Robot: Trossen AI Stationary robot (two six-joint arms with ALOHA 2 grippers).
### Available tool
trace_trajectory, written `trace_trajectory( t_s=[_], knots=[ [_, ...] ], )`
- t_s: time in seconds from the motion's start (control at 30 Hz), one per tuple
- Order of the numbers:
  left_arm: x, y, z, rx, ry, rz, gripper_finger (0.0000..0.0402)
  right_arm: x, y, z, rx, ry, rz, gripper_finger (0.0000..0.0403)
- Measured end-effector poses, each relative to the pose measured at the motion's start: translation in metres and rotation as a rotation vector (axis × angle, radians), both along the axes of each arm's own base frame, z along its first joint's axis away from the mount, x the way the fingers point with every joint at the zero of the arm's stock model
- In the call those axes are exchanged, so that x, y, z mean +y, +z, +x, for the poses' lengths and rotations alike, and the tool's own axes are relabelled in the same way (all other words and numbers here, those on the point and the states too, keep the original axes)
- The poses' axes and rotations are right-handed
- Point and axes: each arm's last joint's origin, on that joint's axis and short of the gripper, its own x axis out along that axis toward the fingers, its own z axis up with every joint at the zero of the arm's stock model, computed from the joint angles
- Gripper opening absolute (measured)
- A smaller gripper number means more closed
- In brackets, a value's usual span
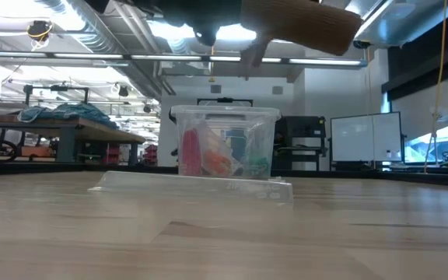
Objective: Roll bandage
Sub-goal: Roll the brown bandage
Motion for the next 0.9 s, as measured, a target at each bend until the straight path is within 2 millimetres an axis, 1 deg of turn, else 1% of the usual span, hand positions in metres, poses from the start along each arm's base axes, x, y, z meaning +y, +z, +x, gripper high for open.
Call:
trace_trajectory(
  t_s=[0.07, 0.17, 0.23, 0.33, 0.4, 0.5, 0.63, 0.73, 0.83, 0.9],
  knots=[
    [0.0, 0.0, 0.0, -0.002, 0.002, -0.003, 0.0, -0.002, 0.008, -0.004, -0.001, -0.042, -0.042, 0.0303],
    [0.0, 0.0, 0.0, -0.003, 0.002, -0.004, 0.0, -0.004, 0.01, -0.005, 0.006, -0.1, -0.101, 0.0303],
    [0.0, 0.0, 0.0, -0.002, 0.003, -0.005, 0.0, -0.005, 0.003, -0.003, 0.033, -0.101, -0.102, 0.0303],
    [0.0, 0.0, 0.0, -0.003, 0.002, -0.004, 0.0, -0.004, -0.014, 0.0, 0.092, -0.092, -0.098, 0.0303],
    [0.0, 0.0, 0.0, -0.008, 0.006, 0.011, 0.0, -0.004, -0.018, 0.001, 0.102, -0.088, -0.095, 0.0303],
    [0.002, 0.001, 0.0, -0.016, 0.053, 0.034, 0.0, -0.004, -0.017, 0.001, 0.094, -0.085, -0.098, 0.0303],
    [0.003, 0.004, -0.002, -0.015, 0.079, 0.05, 0.0, -0.002, -0.011, 0.0, 0.08, -0.063, -0.105, 0.0303],
    [0.004, 0.005, -0.004, -0.001, 0.097, 0.055, 0.0, 0.001, -0.01, -0.003, 0.112, -0.046, -0.104, 0.0303],
    [0.002, 0.009, -0.007, -0.015, 0.092, 0.05, 0.0, 0.008, -0.008, -0.008, 0.128, -0.022, -0.112, 0.0303],
    [0.0, 0.013, -0.008, -0.034, 0.087, 0.046, 0.0, 0.015, -0.006, -0.011, 0.131, 0.004, -0.149, 0.0303]
  ],
)
